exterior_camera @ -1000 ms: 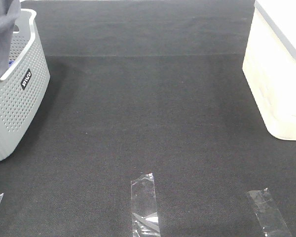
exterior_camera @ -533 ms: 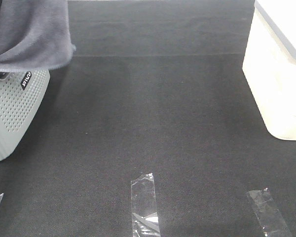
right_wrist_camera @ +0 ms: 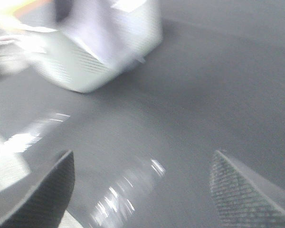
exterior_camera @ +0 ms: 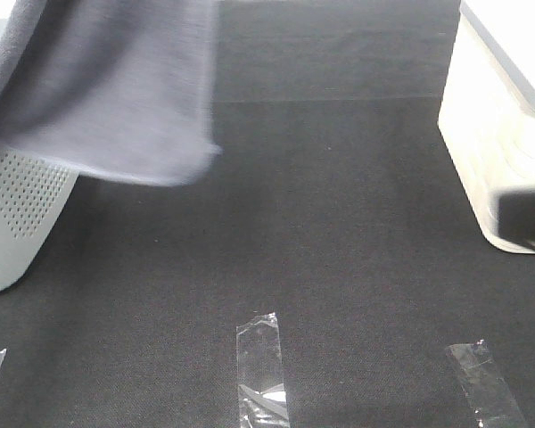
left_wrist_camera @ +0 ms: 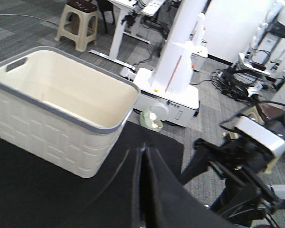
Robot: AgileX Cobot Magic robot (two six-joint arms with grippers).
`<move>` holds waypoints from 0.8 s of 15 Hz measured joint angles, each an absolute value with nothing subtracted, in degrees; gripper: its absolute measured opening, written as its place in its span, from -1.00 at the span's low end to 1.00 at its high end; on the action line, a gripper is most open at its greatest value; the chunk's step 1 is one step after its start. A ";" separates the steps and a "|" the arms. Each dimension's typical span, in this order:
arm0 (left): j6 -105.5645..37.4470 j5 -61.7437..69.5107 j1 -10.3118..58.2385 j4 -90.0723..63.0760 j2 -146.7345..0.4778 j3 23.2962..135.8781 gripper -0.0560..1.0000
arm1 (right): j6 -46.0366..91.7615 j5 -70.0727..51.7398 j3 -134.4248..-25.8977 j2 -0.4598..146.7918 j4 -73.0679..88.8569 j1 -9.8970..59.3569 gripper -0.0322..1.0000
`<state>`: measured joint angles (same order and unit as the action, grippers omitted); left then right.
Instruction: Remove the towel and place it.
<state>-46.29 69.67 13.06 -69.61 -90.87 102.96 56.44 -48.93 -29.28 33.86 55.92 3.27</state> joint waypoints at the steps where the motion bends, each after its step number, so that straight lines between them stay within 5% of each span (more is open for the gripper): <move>1: -45.72 69.67 14.44 -69.61 -90.81 102.96 -0.89 | 63.88 -49.22 -29.28 38.33 60.79 3.27 0.50; 6: -43.77 69.90 17.25 -69.61 -90.81 102.96 -0.89 | 88.41 -53.17 -29.28 61.54 78.50 3.27 0.50; 12: -43.03 69.90 17.25 -71.10 -90.81 102.96 -0.89 | 100.15 -55.98 -29.39 73.97 89.73 3.27 0.50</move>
<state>-43.03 69.90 17.25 -71.10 -90.81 102.96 100.15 -55.98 -29.39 73.97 89.73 3.27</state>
